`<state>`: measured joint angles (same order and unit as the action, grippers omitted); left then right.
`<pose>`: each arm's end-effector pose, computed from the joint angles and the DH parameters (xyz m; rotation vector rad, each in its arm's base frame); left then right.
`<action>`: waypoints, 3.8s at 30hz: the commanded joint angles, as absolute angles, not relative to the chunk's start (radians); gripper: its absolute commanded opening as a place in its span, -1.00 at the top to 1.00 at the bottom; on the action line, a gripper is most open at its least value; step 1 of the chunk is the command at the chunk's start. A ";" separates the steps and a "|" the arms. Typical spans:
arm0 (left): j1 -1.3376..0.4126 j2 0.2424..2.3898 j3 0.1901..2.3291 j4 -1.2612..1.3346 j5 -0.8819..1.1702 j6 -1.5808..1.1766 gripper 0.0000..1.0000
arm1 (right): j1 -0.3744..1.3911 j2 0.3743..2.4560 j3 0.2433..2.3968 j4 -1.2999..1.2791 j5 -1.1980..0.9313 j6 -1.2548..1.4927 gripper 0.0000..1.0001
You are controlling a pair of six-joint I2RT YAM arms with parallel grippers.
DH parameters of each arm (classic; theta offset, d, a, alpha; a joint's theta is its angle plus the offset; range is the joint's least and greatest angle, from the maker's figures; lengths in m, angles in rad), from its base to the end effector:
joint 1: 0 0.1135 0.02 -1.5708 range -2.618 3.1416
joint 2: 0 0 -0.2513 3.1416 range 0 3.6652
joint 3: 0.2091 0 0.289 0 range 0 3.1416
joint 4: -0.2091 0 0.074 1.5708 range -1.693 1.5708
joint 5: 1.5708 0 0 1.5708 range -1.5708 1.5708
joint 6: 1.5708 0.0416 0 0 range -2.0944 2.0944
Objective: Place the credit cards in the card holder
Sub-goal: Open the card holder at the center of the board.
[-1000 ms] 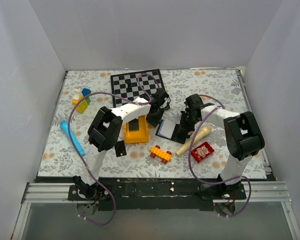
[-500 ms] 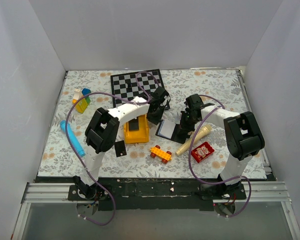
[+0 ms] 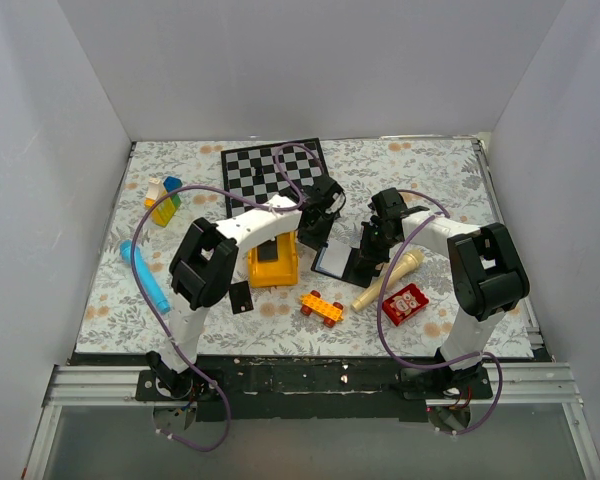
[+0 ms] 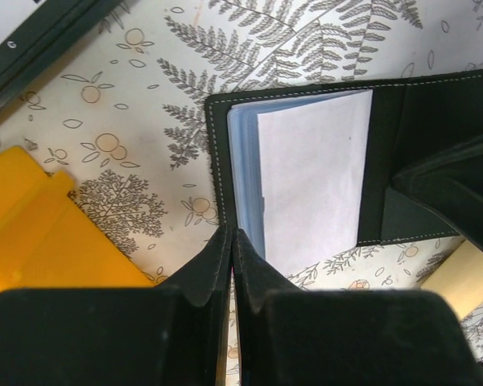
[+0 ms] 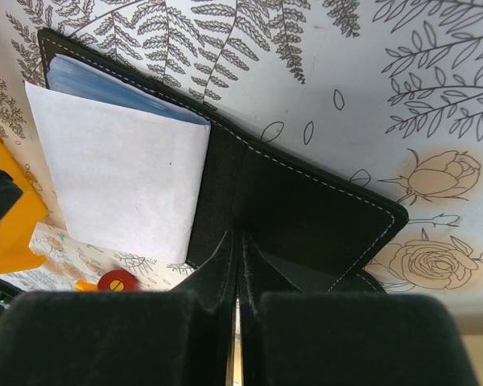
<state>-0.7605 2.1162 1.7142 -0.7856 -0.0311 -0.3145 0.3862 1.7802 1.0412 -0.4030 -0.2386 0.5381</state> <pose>0.3466 -0.3280 0.1657 0.6082 2.7197 -0.2396 0.3383 0.1482 0.1092 0.1400 2.8047 0.5737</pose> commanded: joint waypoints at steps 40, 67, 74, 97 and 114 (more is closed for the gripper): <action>-0.790 2.118 1.680 -0.742 0.040 -0.341 1.00 | 0.391 1.855 0.999 -0.397 -0.152 0.509 0.97; -0.801 2.077 1.692 -0.712 0.101 -0.356 1.00 | 0.387 1.875 1.003 -0.390 -0.181 0.511 0.97; -0.799 2.091 1.674 -0.707 0.092 -0.354 1.00 | 0.385 1.780 0.988 -0.396 -0.152 0.514 0.97; -0.799 2.114 1.646 -0.681 0.097 -0.356 1.00 | 0.385 1.540 1.042 -0.474 -0.144 0.492 0.43; -0.799 2.111 1.658 -0.680 0.112 -0.357 1.00 | 0.385 1.735 1.025 -0.397 -0.144 0.499 0.85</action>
